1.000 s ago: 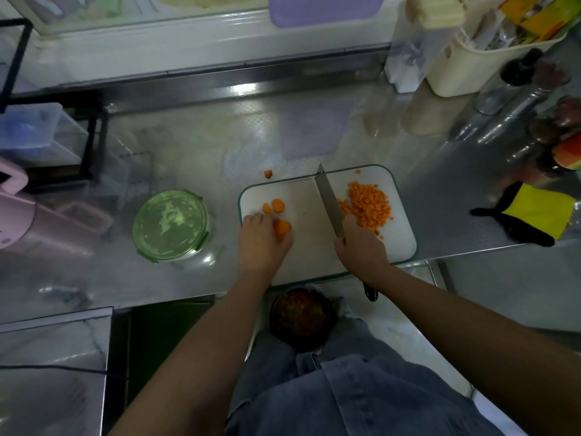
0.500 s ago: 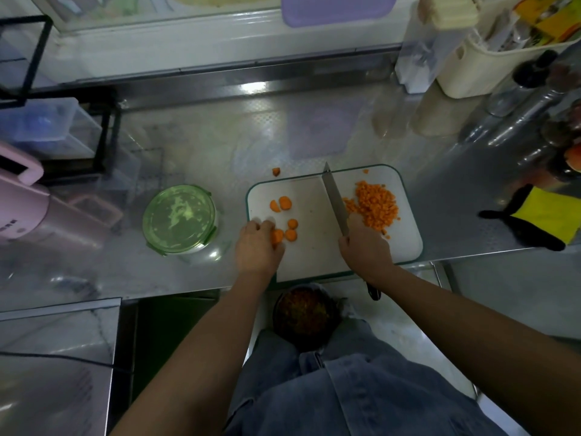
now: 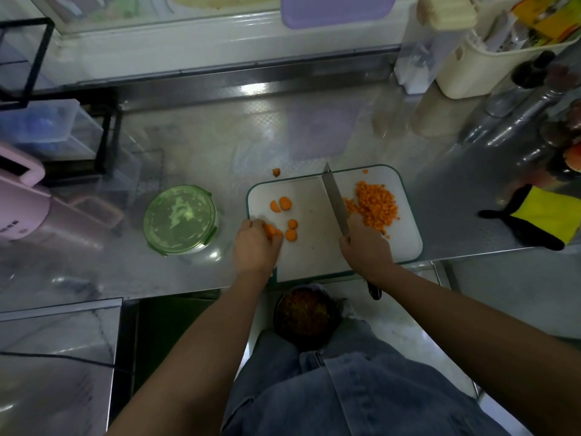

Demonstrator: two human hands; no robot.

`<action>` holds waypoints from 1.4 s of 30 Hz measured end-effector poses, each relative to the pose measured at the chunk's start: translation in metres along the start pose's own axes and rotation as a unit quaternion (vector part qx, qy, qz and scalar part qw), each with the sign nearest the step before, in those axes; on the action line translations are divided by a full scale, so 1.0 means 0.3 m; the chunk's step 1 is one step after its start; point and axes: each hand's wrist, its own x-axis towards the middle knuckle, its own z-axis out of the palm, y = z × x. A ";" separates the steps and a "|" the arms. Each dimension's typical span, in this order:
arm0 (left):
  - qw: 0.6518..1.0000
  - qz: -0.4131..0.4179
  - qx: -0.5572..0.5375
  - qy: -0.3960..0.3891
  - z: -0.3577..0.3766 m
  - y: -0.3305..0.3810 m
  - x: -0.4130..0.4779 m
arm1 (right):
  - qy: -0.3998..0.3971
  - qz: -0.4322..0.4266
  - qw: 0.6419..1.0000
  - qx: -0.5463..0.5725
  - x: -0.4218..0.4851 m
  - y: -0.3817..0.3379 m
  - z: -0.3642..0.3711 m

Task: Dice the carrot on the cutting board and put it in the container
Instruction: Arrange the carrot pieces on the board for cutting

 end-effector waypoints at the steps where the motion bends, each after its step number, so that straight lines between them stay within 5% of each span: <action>1: 1.000 0.009 -0.010 0.010 0.002 0.006 -0.005 | 0.000 0.001 1.000 0.001 0.001 0.002 0.000; 5: 0.995 0.091 -0.030 -0.022 0.029 0.075 -0.018 | -0.005 -0.002 1.000 0.012 0.004 0.012 -0.004; 13: 0.972 0.200 0.108 -0.065 0.128 0.156 -0.011 | -0.013 -0.003 1.000 0.020 0.013 0.047 0.000; 16: 0.977 0.196 0.075 -0.028 0.115 0.137 -0.009 | -0.003 -0.007 0.999 0.035 0.020 0.054 0.005; 21: 0.996 0.074 0.050 0.022 0.059 0.055 0.005 | 0.011 -0.018 0.999 0.042 0.029 0.065 0.014; 33: 0.985 0.095 0.145 -0.006 0.057 0.067 0.010 | 0.013 -0.013 0.999 0.046 0.043 0.070 0.026; 37: 0.986 0.142 0.082 0.029 0.072 0.070 0.007 | 0.016 -0.010 0.998 0.052 0.044 0.074 0.024; 42: 0.970 0.211 0.114 -0.038 0.115 0.143 0.001 | 0.010 -0.013 0.999 0.050 0.040 0.076 0.026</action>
